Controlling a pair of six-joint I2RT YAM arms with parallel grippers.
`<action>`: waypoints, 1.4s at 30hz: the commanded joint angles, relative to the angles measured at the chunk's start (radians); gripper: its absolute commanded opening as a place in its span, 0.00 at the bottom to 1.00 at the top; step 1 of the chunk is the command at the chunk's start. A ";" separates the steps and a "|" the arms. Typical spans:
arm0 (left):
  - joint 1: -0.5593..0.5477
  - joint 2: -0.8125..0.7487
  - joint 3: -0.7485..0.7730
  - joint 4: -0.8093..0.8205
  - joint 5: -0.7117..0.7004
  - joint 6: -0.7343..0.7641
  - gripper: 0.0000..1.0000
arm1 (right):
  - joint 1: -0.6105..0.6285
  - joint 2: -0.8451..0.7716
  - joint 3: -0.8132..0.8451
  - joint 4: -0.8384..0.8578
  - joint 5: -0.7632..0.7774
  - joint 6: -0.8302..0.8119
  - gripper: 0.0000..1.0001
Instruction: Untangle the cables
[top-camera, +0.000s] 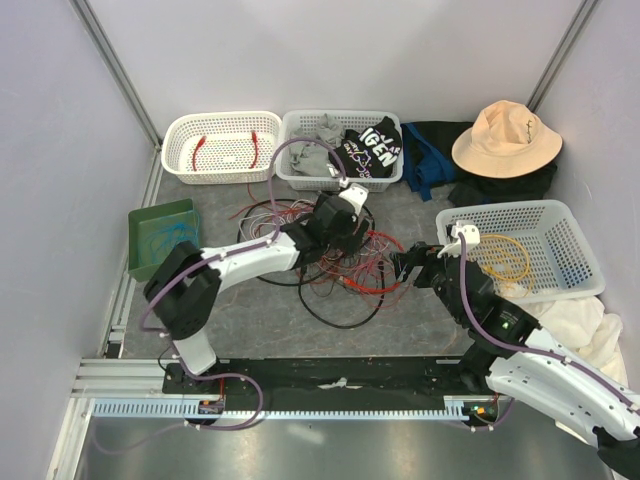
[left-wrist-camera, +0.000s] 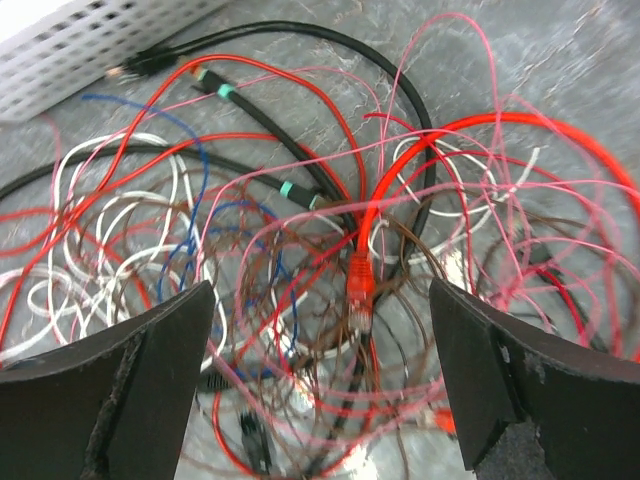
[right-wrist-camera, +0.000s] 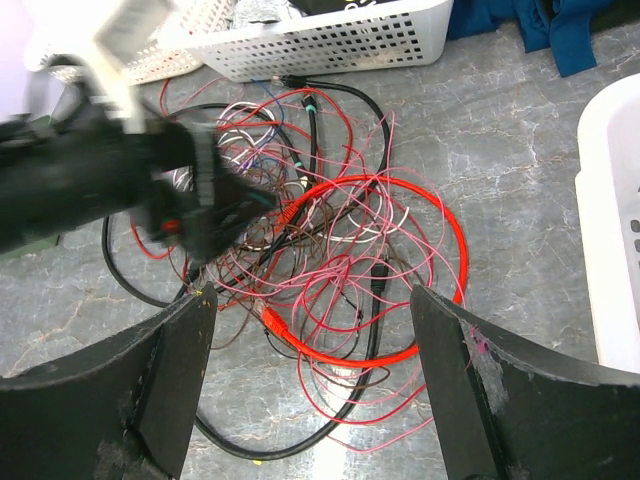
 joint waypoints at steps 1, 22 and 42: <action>0.001 0.127 0.105 -0.022 -0.016 0.110 0.93 | 0.002 -0.017 0.002 0.021 0.021 -0.015 0.86; 0.044 -0.399 0.315 -0.277 -0.141 0.097 0.02 | 0.002 -0.014 0.028 0.048 -0.018 -0.029 0.85; 0.044 -0.362 1.082 -0.520 -0.058 0.152 0.02 | 0.004 0.260 0.251 0.272 -0.286 -0.105 0.86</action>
